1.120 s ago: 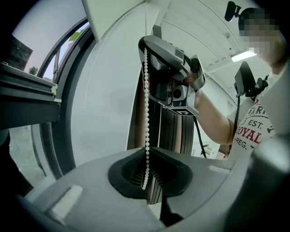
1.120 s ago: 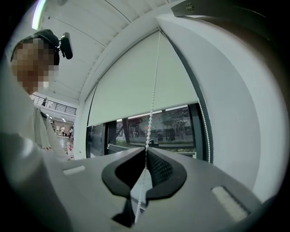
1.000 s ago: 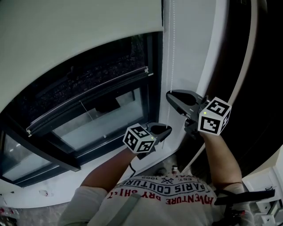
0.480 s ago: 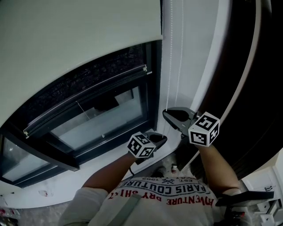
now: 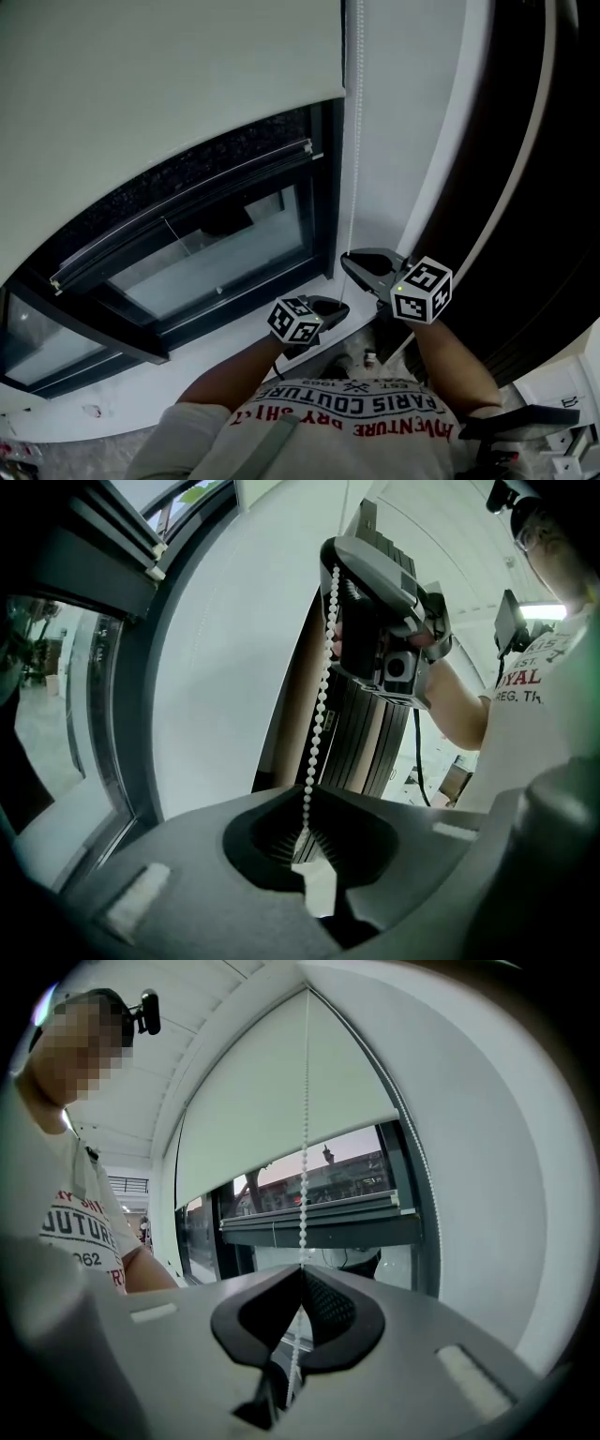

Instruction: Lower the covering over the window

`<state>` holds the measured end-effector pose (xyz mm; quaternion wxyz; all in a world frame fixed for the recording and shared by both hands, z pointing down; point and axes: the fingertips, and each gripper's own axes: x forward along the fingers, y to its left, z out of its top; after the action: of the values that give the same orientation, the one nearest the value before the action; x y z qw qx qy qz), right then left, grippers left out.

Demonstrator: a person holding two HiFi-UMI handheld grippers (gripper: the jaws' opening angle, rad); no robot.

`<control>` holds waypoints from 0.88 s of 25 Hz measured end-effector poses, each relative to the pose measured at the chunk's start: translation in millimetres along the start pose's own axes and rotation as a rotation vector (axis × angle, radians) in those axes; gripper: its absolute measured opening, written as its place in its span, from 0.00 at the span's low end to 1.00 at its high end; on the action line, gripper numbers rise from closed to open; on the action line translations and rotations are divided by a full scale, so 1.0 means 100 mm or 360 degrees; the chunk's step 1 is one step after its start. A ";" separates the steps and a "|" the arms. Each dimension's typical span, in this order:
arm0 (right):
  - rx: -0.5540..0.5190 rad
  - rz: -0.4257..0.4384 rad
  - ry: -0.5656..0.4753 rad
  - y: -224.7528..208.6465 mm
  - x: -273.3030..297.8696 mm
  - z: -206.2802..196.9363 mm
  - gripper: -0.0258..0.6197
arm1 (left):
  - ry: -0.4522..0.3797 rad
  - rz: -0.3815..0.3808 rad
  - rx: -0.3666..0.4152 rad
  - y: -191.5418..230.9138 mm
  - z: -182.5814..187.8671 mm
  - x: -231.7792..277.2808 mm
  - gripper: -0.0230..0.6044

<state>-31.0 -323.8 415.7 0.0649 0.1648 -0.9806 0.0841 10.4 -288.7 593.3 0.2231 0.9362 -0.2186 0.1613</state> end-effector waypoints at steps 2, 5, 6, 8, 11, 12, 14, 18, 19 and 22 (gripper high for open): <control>0.0005 0.0006 -0.0001 -0.01 0.01 -0.02 0.05 | -0.0002 0.0031 0.0044 0.01 -0.01 -0.01 0.06; 0.0001 -0.0008 0.0002 -0.06 0.00 0.00 0.05 | -0.0026 0.0077 0.0089 0.06 0.05 -0.04 0.16; 0.0006 -0.0010 0.0002 -0.06 0.00 0.00 0.05 | -0.0051 0.0082 0.0085 0.07 0.09 -0.07 0.18; 0.0014 -0.0010 0.0000 -0.06 0.00 -0.01 0.05 | -0.0106 0.0072 0.0078 0.08 0.20 -0.17 0.18; 0.0012 -0.0016 -0.0001 -0.07 0.00 -0.01 0.05 | -0.0189 0.0039 0.0112 0.06 0.47 -0.34 0.20; 0.0014 -0.0018 -0.0002 -0.08 0.00 -0.01 0.05 | -0.0222 0.0032 0.0128 0.05 0.58 -0.41 0.20; 0.0022 -0.0020 -0.0004 -0.08 0.00 -0.01 0.05 | -0.0306 0.0024 0.0165 0.02 0.84 -0.55 0.20; 0.0039 -0.0023 -0.0020 -0.07 0.01 0.00 0.05 | -0.0418 0.0013 0.0283 -0.07 1.40 -0.81 0.20; 0.0047 -0.0026 -0.0023 -0.08 0.00 0.00 0.05 | -0.0377 0.0016 0.0335 -0.09 1.47 -0.83 0.20; 0.0061 -0.0018 -0.0016 -0.10 0.00 0.00 0.05 | -0.0194 -0.0001 0.0479 -0.10 1.49 -0.80 0.20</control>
<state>-27.4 -333.1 417.4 0.0574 0.1719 -0.9782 0.1016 -22.3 -326.7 431.2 0.0667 0.9671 -0.2049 0.1351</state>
